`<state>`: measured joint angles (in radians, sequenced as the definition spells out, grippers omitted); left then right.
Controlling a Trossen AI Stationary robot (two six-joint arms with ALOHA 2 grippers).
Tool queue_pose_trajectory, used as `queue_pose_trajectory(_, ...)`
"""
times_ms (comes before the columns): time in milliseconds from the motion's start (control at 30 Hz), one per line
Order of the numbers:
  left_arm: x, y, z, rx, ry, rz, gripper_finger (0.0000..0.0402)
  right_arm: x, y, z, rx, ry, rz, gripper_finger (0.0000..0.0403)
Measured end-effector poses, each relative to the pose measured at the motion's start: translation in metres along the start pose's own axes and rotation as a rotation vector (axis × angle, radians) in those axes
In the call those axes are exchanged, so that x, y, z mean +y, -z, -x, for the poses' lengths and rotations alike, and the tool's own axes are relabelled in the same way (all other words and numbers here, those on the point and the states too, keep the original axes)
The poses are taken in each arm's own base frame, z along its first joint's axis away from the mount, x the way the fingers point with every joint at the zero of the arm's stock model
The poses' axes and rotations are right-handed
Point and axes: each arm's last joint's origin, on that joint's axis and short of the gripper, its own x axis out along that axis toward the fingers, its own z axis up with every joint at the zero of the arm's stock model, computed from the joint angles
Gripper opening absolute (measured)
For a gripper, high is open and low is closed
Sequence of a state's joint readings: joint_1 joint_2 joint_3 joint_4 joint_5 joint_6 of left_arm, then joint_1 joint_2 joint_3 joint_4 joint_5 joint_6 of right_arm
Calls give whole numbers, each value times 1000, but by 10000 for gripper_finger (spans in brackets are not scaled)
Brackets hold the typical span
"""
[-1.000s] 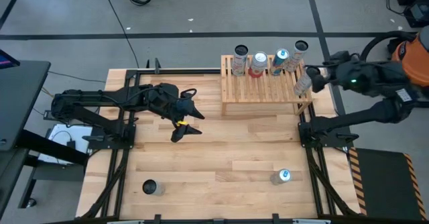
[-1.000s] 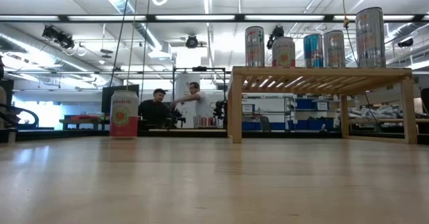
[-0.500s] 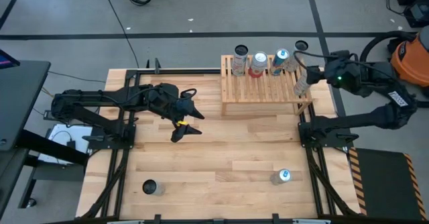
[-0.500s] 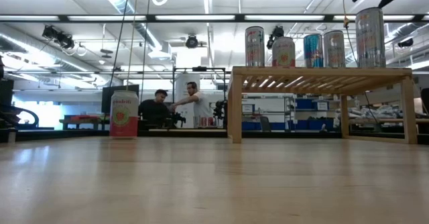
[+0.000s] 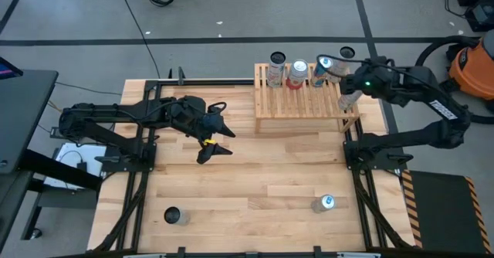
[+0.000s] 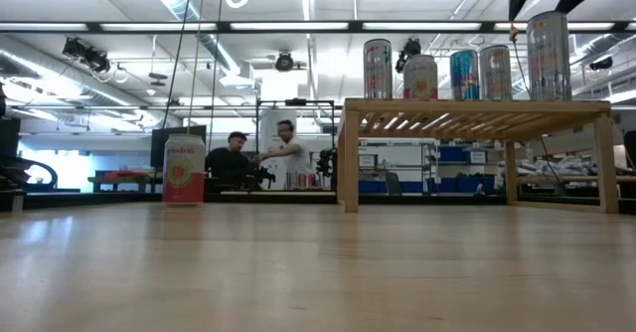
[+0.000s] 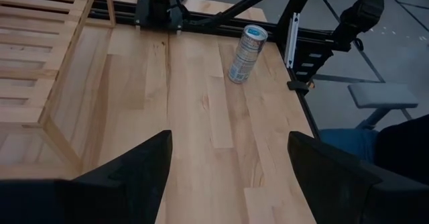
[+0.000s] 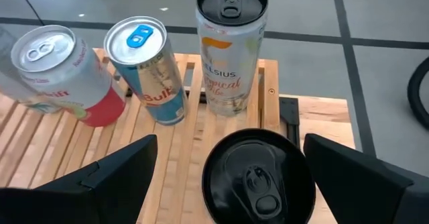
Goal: Place canned beverage on shelf
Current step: Put the top white-yellow soda can on the shelf aligned with the other white-yellow soda can
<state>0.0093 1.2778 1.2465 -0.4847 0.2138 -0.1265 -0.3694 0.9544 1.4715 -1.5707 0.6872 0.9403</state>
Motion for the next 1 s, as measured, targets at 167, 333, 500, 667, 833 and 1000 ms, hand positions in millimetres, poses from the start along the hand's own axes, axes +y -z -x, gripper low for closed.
queue_pose_trajectory(167,0,0,0,0,0,-2,300,-1,-1,-1,0,17,22,385)
queue_pose_trajectory(333,0,0,0,0,0,-2,300,-7,-1,2,-8,3,23,384)
queue_pose_trajectory(500,0,0,0,0,0,1,300,-16,0,7,-14,-12,-33,384)
queue_pose_trajectory(667,0,0,0,0,0,1,300,-16,2,4,48,-32,-33,384)
queue_pose_trajectory(833,0,0,0,0,0,7,300,-14,8,-8,82,14,1,384)
queue_pose_trajectory(1000,0,0,0,2,0,21,300,-12,12,-13,113,14,39,384)
